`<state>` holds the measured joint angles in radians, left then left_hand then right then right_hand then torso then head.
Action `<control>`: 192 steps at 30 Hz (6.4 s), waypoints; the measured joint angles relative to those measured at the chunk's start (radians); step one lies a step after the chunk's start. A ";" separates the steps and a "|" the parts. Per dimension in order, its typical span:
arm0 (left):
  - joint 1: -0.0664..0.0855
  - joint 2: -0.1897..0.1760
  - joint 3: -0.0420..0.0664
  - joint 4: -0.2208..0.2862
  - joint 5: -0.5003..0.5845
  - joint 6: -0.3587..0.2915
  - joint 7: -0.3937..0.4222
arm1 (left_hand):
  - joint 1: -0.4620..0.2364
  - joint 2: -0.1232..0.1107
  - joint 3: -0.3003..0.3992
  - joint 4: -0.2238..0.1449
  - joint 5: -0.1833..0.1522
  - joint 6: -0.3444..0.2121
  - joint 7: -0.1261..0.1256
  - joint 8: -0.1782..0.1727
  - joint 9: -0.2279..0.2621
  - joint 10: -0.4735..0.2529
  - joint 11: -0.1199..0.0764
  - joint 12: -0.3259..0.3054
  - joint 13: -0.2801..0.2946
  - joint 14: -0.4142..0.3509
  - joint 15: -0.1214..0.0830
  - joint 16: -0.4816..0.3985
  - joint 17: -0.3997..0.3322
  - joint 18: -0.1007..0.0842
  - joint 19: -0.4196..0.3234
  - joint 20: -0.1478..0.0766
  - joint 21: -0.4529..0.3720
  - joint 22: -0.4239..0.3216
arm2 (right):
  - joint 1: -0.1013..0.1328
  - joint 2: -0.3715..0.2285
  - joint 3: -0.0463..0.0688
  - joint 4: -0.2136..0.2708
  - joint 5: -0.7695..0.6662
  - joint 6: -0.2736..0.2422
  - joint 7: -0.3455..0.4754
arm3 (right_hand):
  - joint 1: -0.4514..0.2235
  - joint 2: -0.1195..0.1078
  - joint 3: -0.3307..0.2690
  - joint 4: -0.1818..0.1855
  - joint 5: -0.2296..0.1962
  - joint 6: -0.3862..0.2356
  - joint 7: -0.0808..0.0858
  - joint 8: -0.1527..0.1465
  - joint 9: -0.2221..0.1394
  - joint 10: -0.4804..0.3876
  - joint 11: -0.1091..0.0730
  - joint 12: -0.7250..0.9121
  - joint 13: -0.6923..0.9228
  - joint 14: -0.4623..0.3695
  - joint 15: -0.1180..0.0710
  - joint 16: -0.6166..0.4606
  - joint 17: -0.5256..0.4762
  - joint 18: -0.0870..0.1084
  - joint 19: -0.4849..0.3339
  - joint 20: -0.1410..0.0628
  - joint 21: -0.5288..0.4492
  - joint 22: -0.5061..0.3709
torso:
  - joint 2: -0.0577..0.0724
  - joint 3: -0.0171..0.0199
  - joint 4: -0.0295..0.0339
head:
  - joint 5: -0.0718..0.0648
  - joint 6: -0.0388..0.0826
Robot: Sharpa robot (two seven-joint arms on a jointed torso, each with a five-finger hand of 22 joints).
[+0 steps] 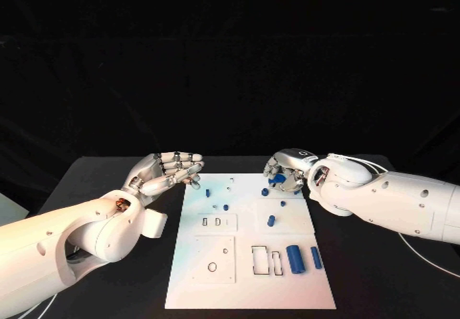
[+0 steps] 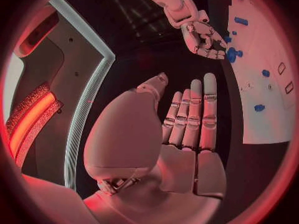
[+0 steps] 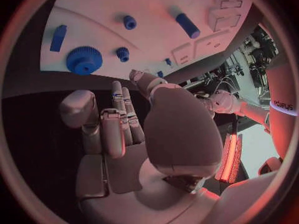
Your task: Assemble the parts on the task board
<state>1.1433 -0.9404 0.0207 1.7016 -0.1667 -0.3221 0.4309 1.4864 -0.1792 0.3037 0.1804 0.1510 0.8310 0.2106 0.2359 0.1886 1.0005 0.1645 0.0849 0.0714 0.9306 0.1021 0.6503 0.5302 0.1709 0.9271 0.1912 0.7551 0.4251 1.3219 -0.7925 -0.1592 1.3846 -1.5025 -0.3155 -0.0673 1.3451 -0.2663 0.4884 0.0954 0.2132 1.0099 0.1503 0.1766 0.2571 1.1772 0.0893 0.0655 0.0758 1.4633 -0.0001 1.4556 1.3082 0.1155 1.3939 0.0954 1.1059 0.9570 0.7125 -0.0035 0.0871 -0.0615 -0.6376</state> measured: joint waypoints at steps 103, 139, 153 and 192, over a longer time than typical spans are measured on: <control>0.013 -0.006 0.000 -0.011 0.010 0.044 -0.039 | 0.001 0.008 0.024 -0.007 0.000 0.000 0.000 0.005 0.003 0.000 0.000 0.004 0.000 -0.007 0.000 0.039 0.006 -0.001 -0.029 0.000 0.069 0.045 | -0.009 0.293 0.005 -0.216 -0.120 -0.091 -0.153 | 0.014 0.070 0.088 0.003 -0.115 0.066 -0.033 0.083 0.072 0.087 -0.031 0.012 0.039 0.001 -0.009 0.042 0.000 -0.016 0.001 -0.006 0.112 0.151 | 0.049 -0.0117 0.0359 | -0.016 0.034; 0.015 -0.006 0.000 -0.024 0.010 0.045 -0.041 | 0.001 0.008 0.023 -0.007 0.000 0.000 0.000 0.005 0.004 0.000 0.000 0.004 0.000 -0.007 0.000 0.039 0.006 -0.001 -0.028 0.000 0.074 0.048 | -0.011 0.281 0.007 -0.196 -0.119 -0.058 -0.150 | 0.005 0.066 0.091 0.005 -0.123 0.051 -0.032 0.083 0.072 0.087 -0.031 0.008 0.039 0.001 -0.009 0.042 -0.001 -0.016 -0.003 -0.010 0.112 0.149 | 0.053 -0.0129 0.0376 | -0.013 0.033; 0.015 -0.006 0.000 -0.025 0.010 0.045 -0.043 | 0.001 0.008 0.026 -0.009 0.000 0.000 0.000 0.005 0.003 0.000 0.000 0.004 0.000 -0.007 0.000 0.039 0.006 -0.001 -0.028 0.000 0.074 0.049 | -0.013 0.288 0.006 -0.208 -0.114 -0.059 -0.151 | 0.047 0.062 -0.167 0.072 -0.132 -0.128 0.000 -0.043 0.089 -0.199 0.031 0.007 -0.010 0.003 0.025 -0.036 -0.071 0.016 -0.119 0.039 -0.141 -0.120 | 0.054 -0.0134 0.0377 | -0.016 0.037; 0.015 -0.009 0.000 -0.052 0.010 0.049 -0.046 | 0.001 0.008 0.032 -0.009 0.000 0.000 0.000 0.005 0.004 0.000 0.000 0.004 0.000 -0.011 -0.003 0.043 0.006 -0.001 -0.035 0.000 0.081 0.051 | 0.011 -0.046 0.024 -0.038 0.244 -0.032 -0.138 | 0.127 0.075 -0.512 0.194 0.006 -0.170 0.014 0.055 0.108 0.294 -0.010 1.502 1.233 0.003 0.000 0.112 0.000 -0.039 0.053 0.007 0.186 0.305 | 0.039 -0.0012 0.0101 | -0.018 0.037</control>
<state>1.1586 -0.9497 0.0208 1.6498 -0.1566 -0.2734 0.3854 1.4869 -0.1710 0.3356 0.1711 0.1510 0.8311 0.2105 0.2407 0.1928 1.0007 0.1645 0.0891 0.0711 0.9200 0.0986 0.6930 0.5358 0.1694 0.8916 0.1911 0.8356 0.4764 1.3324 -0.8383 -0.1351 1.3463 -1.2584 -0.3477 -0.2056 1.4722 -0.1909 -0.0235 0.2897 0.2190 0.8397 0.1640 0.2320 0.3650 1.4711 0.0797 1.5673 1.3084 1.4664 -0.0001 1.5676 1.3082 0.0765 1.4468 0.1022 1.2915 1.2624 0.7516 -0.0047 0.0972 -0.0792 -0.6003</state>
